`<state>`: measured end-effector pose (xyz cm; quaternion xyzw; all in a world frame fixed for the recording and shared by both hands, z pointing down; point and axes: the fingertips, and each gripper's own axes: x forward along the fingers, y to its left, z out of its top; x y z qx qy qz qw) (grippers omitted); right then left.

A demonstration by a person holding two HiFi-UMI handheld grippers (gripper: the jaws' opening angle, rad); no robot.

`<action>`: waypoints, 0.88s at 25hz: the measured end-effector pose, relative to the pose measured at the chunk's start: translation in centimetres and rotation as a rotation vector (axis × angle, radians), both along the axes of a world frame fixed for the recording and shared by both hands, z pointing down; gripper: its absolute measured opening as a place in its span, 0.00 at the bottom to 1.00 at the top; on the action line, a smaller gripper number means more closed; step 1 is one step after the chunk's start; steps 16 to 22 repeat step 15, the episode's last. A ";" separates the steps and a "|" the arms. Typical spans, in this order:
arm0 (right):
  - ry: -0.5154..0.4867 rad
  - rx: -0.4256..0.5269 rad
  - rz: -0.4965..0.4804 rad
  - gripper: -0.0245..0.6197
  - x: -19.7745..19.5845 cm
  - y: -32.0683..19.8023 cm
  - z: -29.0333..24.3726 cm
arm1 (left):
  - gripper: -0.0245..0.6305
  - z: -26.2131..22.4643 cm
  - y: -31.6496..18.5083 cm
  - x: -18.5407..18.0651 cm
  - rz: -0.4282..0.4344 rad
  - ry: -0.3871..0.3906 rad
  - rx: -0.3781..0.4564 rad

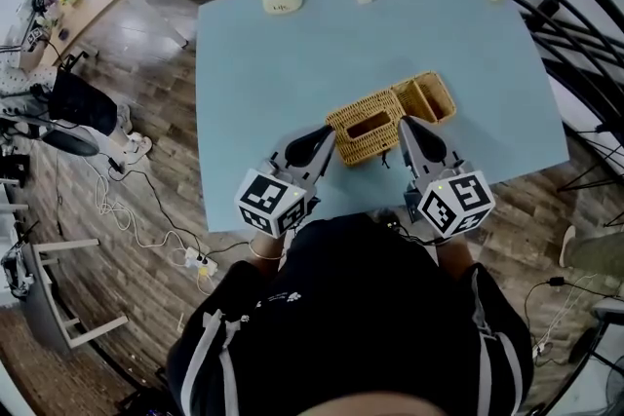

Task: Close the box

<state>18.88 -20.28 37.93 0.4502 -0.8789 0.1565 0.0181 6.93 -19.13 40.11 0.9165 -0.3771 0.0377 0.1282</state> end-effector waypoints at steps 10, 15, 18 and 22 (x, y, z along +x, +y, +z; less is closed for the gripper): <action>-0.003 -0.011 -0.004 0.04 -0.1 0.0 0.1 | 0.08 0.2 0.0 0.0 0.000 -0.009 -0.010; -0.003 -0.013 -0.005 0.04 0.0 0.2 0.2 | 0.08 0.3 0.1 0.0 0.007 -0.017 -0.003; -0.003 -0.013 -0.005 0.04 0.0 0.2 0.2 | 0.08 0.3 0.1 0.0 0.007 -0.017 -0.003; -0.003 -0.013 -0.005 0.04 0.0 0.2 0.2 | 0.08 0.3 0.1 0.0 0.007 -0.017 -0.003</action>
